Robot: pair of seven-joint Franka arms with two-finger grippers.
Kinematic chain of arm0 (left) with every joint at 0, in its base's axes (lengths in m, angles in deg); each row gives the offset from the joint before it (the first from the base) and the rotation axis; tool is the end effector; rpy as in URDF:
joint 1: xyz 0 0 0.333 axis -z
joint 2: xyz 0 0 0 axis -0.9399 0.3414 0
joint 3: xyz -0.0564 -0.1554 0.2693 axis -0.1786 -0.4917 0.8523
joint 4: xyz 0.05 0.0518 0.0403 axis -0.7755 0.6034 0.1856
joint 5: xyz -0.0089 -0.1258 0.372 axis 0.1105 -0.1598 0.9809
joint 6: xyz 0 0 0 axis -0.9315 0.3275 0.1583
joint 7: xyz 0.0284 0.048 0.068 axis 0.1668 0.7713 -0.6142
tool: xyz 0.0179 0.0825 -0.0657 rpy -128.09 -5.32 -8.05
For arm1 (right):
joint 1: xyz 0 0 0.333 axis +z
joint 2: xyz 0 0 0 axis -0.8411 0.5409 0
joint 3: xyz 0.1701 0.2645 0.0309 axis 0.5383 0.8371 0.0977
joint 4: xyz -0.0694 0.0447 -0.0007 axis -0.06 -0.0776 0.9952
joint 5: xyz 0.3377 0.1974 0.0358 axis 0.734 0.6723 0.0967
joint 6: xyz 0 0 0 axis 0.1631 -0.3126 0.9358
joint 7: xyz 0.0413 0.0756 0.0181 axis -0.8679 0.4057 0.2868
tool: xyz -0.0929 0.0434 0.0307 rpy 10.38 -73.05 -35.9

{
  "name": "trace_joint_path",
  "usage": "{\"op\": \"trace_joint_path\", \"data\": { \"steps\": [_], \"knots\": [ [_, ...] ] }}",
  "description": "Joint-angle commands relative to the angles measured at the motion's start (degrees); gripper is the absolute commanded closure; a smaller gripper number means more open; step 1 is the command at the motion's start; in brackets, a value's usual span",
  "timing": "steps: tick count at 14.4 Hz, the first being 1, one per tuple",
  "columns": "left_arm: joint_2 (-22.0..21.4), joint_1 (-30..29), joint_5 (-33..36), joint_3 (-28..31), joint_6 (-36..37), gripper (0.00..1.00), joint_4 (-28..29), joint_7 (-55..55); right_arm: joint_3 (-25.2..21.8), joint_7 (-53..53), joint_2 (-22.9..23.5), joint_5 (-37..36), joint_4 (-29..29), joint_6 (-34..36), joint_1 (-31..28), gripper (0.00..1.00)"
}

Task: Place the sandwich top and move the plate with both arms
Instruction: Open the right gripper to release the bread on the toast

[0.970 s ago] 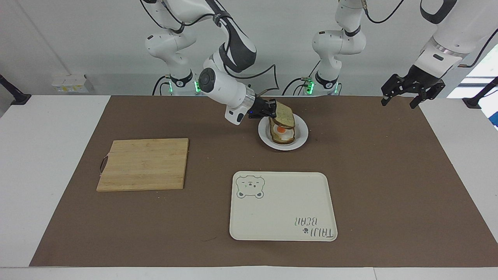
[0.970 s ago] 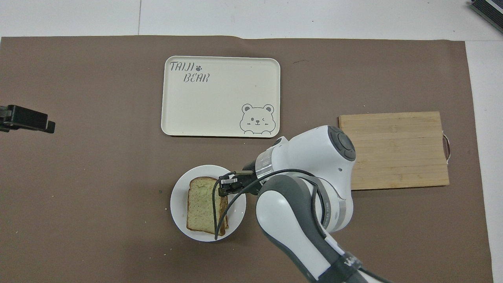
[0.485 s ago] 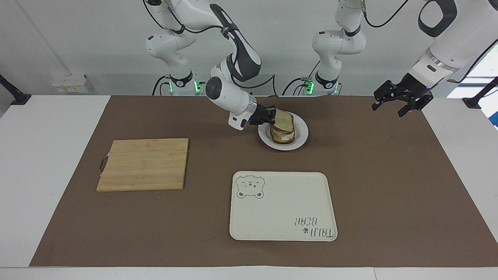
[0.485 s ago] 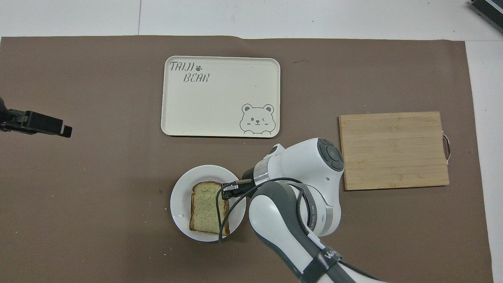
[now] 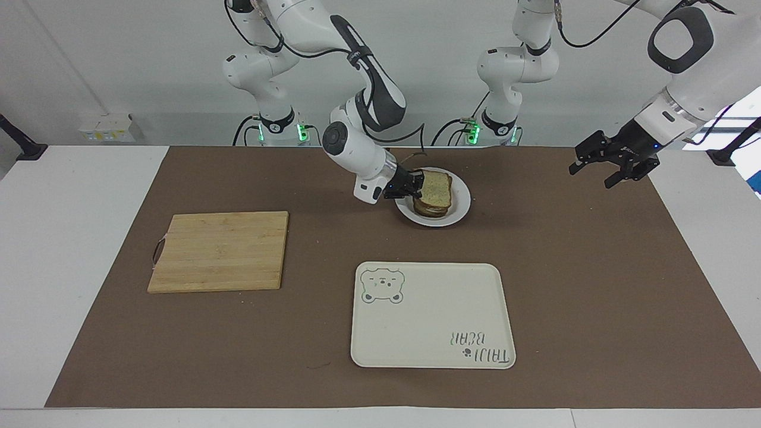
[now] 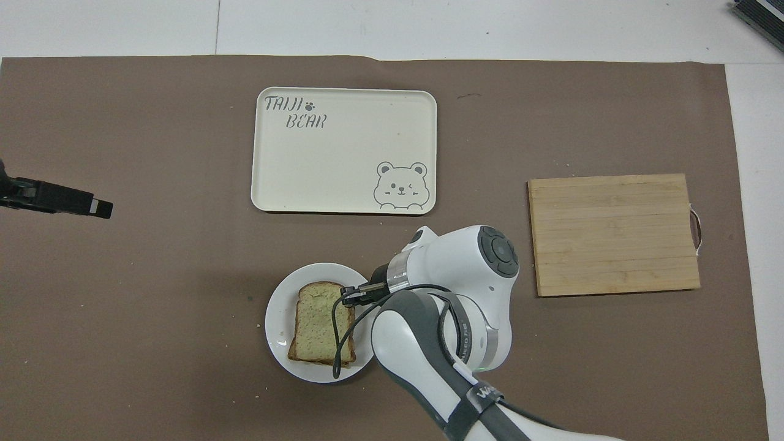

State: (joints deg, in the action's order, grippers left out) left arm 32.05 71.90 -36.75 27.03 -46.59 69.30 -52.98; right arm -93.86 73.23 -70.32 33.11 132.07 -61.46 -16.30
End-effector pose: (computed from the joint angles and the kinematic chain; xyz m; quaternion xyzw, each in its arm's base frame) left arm 0.5564 0.0092 0.5794 0.9800 -0.1120 -0.0081 0.1644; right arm 0.4657 0.3683 0.3268 -0.9449 -0.0699 0.0751 0.3110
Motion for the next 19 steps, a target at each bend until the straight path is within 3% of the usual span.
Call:
{"op": "trace_joint_path", "data": {
  "steps": [1,2,3,7,11,15,17,19],
  "knots": [
    [-3.3,-0.9,-2.0,-0.4,-0.9,0.00,4.6,1.9,0.0,-2.3,0.3,2.2,-0.1,-0.8,0.0,1.00],
    [-3.4,-0.8,-2.0,-0.4,-1.1,0.00,4.9,1.9,0.0,-2.0,0.4,2.2,-0.4,-0.8,-0.1,0.82],
    [-3.4,-0.8,-2.1,-0.4,-1.4,0.00,4.9,1.9,0.0,-2.0,0.4,1.9,-0.5,-0.8,-0.1,0.01],
    [-3.6,-0.7,-2.6,-0.4,-1.3,0.00,5.0,1.9,-0.2,-1.8,1.7,0.9,-3.3,-1.4,-0.3,0.00],
    [-3.3,-0.7,-3.3,-0.4,-1.6,0.00,5.5,1.9,-0.8,-1.8,1.6,-4.1,-3.2,-6.6,-0.2,0.00],
    [-4.1,-0.7,-5.3,-0.4,-1.5,0.00,7.3,1.9,-1.2,-0.2,0.3,-13.6,-3.3,-7.6,-4.5,0.00],
    [-4.5,-3.2,-11.2,-0.3,-1.6,0.00,9.1,3.8,-1.2,-0.2,-0.8,-19.3,-3.3,-7.2,-7.9,0.00],
    [-4.4,-3.4,-12.8,-0.4,-2.0,0.00,10.4,5.1,-1.1,-0.3,-1.9,-25.1,-3.3,-6.9,-11.2,0.00]
  ]
}}
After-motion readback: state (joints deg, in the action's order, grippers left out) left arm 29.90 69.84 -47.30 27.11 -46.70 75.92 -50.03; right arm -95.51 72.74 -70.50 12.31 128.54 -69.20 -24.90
